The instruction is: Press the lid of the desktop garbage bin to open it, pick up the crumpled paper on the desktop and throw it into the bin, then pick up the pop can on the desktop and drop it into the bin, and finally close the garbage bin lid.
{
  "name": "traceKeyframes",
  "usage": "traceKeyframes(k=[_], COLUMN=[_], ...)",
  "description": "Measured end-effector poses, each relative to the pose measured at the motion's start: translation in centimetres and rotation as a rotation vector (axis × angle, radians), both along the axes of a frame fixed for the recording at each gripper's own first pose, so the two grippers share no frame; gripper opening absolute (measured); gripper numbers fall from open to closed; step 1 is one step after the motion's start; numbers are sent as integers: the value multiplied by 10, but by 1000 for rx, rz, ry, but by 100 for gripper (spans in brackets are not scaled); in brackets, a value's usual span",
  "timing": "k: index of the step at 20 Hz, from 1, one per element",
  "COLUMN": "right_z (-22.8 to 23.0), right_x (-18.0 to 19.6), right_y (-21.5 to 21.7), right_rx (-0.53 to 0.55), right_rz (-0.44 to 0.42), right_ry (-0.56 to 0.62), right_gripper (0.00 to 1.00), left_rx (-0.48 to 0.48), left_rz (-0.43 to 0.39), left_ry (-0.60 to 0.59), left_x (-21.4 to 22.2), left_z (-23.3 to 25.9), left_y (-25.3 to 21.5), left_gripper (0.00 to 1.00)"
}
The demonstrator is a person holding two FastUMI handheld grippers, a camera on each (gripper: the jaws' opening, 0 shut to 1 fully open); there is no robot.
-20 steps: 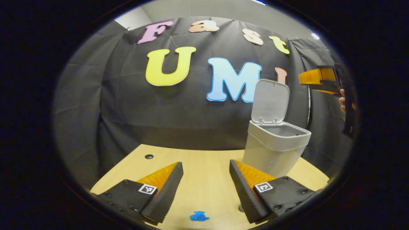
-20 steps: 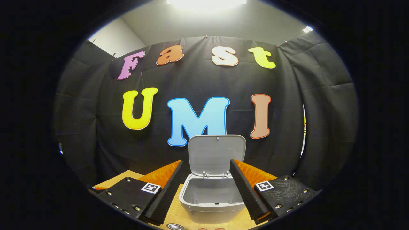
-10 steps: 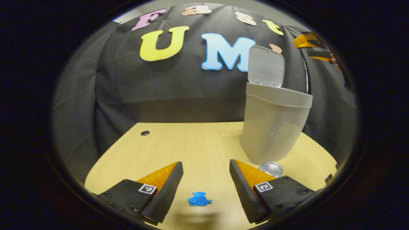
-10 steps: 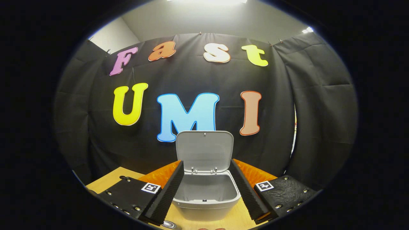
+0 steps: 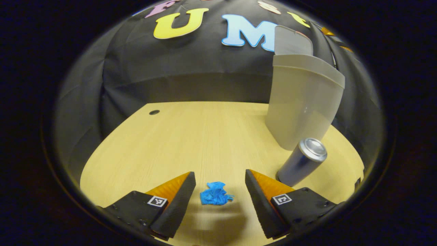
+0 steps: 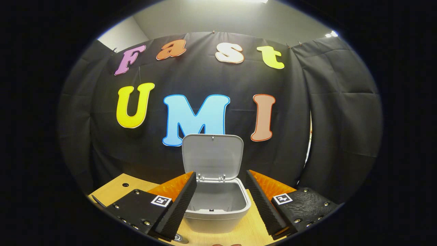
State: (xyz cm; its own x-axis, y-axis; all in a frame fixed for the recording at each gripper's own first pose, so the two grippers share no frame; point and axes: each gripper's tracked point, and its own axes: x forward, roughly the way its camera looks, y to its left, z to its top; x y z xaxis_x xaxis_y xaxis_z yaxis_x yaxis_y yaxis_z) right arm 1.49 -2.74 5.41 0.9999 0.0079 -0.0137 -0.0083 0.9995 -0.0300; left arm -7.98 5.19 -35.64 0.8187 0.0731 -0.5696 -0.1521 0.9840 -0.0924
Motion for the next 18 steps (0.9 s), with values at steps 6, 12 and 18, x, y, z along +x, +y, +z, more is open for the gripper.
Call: traceKeyframes(k=[6,12,18], right_z=[-1,-9,-14], right_x=[-8,-15,-17], right_y=[-6,-11,-12], right_rx=[-25,-10,-1], right_rz=[-31,-46,-45], right_ry=[10,33,48], right_gripper=[93,93,93], left_rx=[-18,5,53], left_rz=[-3,-18,0], left_ry=[83,102,108], left_x=[-9,-10,-8], left_z=[-38,-49,-50], left_y=[6,5,17], left_gripper=[96,95,66])
